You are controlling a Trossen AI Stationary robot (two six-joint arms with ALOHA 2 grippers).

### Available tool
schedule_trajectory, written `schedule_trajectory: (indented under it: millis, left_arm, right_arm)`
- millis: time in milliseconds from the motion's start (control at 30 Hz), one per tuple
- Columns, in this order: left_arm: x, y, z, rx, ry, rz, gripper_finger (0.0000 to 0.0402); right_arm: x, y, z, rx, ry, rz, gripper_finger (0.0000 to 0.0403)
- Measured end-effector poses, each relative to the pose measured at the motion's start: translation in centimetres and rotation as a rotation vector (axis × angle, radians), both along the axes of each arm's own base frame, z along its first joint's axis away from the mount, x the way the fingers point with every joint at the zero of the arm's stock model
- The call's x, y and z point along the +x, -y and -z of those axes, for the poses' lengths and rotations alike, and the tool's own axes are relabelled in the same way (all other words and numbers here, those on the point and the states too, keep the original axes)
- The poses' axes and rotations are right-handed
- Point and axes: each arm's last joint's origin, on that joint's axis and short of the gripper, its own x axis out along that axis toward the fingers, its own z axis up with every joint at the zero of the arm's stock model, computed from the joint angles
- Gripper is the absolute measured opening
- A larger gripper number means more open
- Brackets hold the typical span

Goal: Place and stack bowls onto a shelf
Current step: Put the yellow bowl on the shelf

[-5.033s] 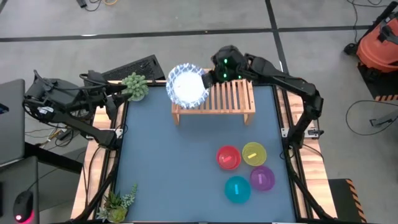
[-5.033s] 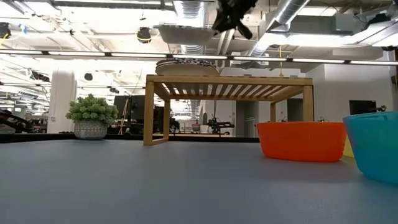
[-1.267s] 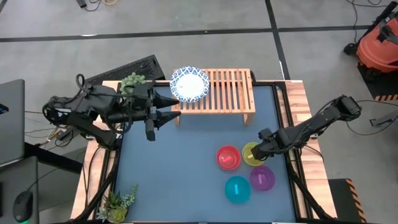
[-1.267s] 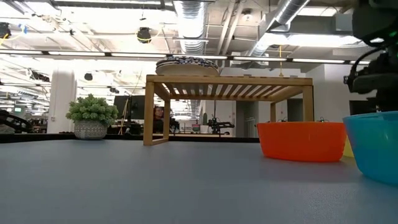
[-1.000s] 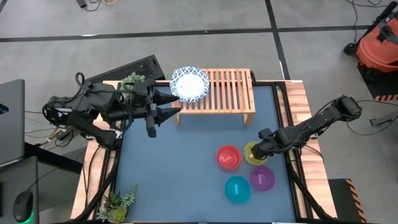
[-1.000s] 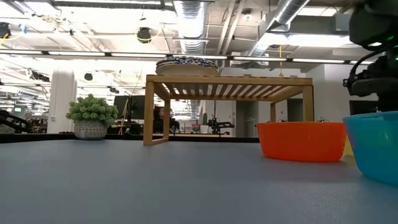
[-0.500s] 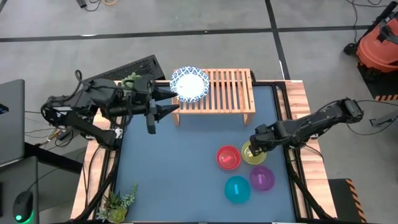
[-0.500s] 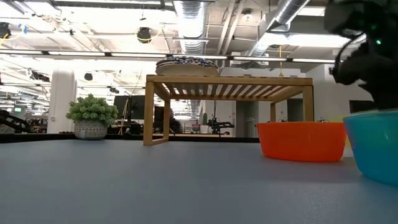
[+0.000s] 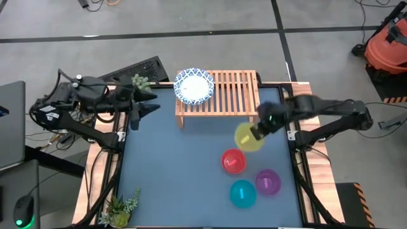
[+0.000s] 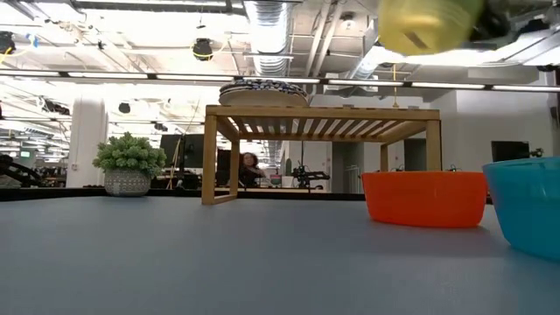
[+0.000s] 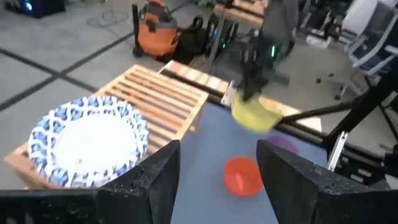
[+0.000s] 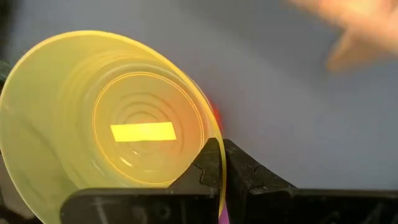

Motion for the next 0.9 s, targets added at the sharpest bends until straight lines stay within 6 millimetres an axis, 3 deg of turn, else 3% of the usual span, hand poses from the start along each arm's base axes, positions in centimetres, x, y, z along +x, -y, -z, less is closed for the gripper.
schedule_trajectory:
  millis: [167,367,667,900]
  left_arm:
    - [0.0,0.0,0.5,-0.041,-0.039,-0.014,0.0197]
    - [1.3,0.5,1.2,-0.122,-0.080,0.034,0.0197]
    - [3.9,0.9,1.8,-0.069,-0.106,0.021,0.0197]
    - [5.7,1.1,0.2,0.043,0.062,0.112,0.0197]
  right_arm:
    - [0.8,3.3,-4.0,-0.173,0.091,0.011,0.0022]
    - [2.0,10.0,-4.8,-0.279,0.014,0.040,0.0022]
    - [3.3,18.7,-1.4,-0.240,-0.138,0.008,0.0022]
    - [4.2,21.9,0.6,-0.185,-0.181,0.025,0.0022]
